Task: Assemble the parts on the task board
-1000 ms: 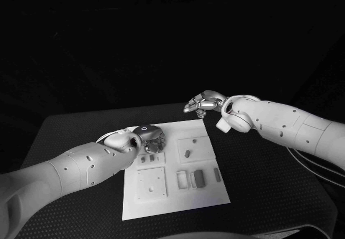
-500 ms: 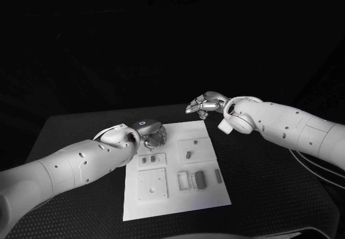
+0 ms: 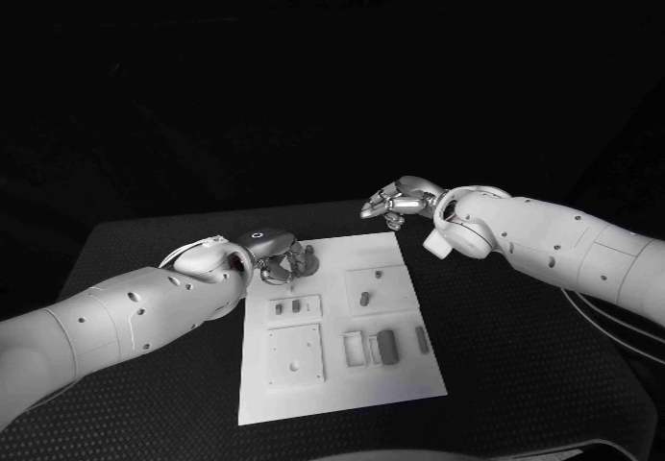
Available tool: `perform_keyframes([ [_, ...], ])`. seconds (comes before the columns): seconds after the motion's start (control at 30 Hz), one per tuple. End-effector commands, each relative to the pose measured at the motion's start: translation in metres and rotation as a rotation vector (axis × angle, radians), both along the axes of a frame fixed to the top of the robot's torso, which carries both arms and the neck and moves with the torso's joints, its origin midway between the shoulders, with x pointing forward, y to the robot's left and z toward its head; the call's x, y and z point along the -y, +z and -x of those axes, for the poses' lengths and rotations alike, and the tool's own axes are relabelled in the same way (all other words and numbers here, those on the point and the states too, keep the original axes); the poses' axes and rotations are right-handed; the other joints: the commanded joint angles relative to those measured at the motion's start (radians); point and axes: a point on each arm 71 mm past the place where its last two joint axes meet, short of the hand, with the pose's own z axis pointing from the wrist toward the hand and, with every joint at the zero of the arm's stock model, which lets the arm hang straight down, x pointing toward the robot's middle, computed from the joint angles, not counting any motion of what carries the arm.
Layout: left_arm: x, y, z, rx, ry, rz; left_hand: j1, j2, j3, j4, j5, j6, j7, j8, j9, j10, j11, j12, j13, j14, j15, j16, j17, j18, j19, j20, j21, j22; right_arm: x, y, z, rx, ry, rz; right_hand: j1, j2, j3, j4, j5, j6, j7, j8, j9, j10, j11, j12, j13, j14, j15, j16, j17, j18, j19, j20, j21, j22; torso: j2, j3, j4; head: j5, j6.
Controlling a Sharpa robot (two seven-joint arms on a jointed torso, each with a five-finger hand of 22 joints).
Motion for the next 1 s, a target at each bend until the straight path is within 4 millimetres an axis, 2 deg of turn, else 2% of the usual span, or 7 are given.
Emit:
perform_keyframes([
  [0.03, -0.002, -0.001, 0.001, -0.001, -0.005, -0.026, 0.0, 0.008, 0.007, 0.0, 0.005, 0.008, 0.002, 0.004, 0.001, 0.013, 0.007, 0.004, 0.002, 0.0, -0.009, -0.003, 0.001, 0.085, 0.003, -0.008, 0.005, 0.021, 0.0, 0.001, 0.0, 0.003, 0.004, -0.006, 0.0, 0.005, 0.006, -0.001, 0.006, -0.001, 0.006, -0.002, -0.001, -0.002, -0.002, 0.004, -0.002, -0.001, -0.005, 0.005, -0.001, 0.011, 0.006, -0.002, 0.002, -0.001, 0.001, -0.0007, 0.0001, 0.003, 0.0],
  [0.3, -0.015, -0.005, 0.0, 0.001, 0.012, -0.058, 0.001, 0.008, 0.008, -0.001, 0.005, 0.008, 0.002, 0.004, 0.001, 0.014, 0.006, 0.004, 0.002, -0.001, -0.009, -0.003, 0.002, 0.085, 0.002, -0.009, 0.005, 0.021, 0.001, 0.001, 0.0, 0.003, 0.003, -0.006, 0.0, 0.005, 0.006, -0.001, 0.006, -0.001, 0.006, -0.002, -0.001, -0.002, -0.002, 0.004, -0.002, -0.001, -0.005, 0.005, -0.001, 0.011, 0.006, -0.002, 0.002, -0.001, 0.002, -0.0009, -0.0033, 0.008, -0.002],
  [0.4, -0.02, -0.009, 0.001, -0.007, 0.013, -0.072, 0.001, 0.007, 0.009, -0.001, 0.005, 0.009, 0.001, 0.004, 0.001, 0.014, 0.006, 0.004, 0.002, -0.001, -0.009, -0.003, 0.002, 0.084, 0.002, -0.009, 0.005, 0.021, 0.001, 0.001, 0.0, 0.003, 0.002, -0.005, 0.0, 0.005, 0.006, -0.001, 0.006, -0.001, 0.006, -0.002, -0.001, -0.002, -0.002, 0.005, -0.002, -0.001, -0.005, 0.005, -0.001, 0.011, 0.006, -0.002, 0.002, -0.001, 0.001, -0.0007, -0.0021, 0.009, -0.002],
  [0.77, -0.019, -0.011, 0.002, -0.018, 0.008, -0.089, 0.001, 0.006, 0.009, -0.001, 0.005, 0.01, 0.001, 0.005, 0.001, 0.017, 0.005, 0.004, 0.003, -0.001, -0.01, -0.004, 0.002, 0.084, 0.002, -0.009, 0.005, 0.021, 0.0, 0.001, 0.0, 0.003, 0.007, -0.007, 0.0, 0.004, 0.005, -0.001, 0.006, -0.001, 0.006, -0.002, -0.001, -0.002, -0.002, 0.005, -0.002, -0.001, -0.005, 0.005, -0.001, 0.011, 0.006, -0.002, 0.002, -0.001, 0.003, 0.0001, -0.0055, 0.012, -0.004],
  [1.0, -0.022, -0.014, 0.002, -0.028, 0.009, -0.108, 0.002, 0.005, 0.009, -0.001, 0.005, 0.01, 0.001, 0.005, 0.001, 0.017, 0.005, 0.003, 0.003, -0.001, -0.01, -0.004, 0.002, 0.083, 0.001, -0.01, 0.005, 0.021, 0.001, 0.001, 0.0, 0.003, 0.006, -0.006, 0.0, 0.004, 0.005, -0.001, 0.006, -0.001, 0.006, -0.002, -0.001, -0.002, -0.002, 0.005, -0.002, -0.001, -0.005, 0.005, -0.001, 0.011, 0.006, -0.002, 0.001, -0.001, 0.002, 0.001, -0.0041, 0.011, -0.005],
])
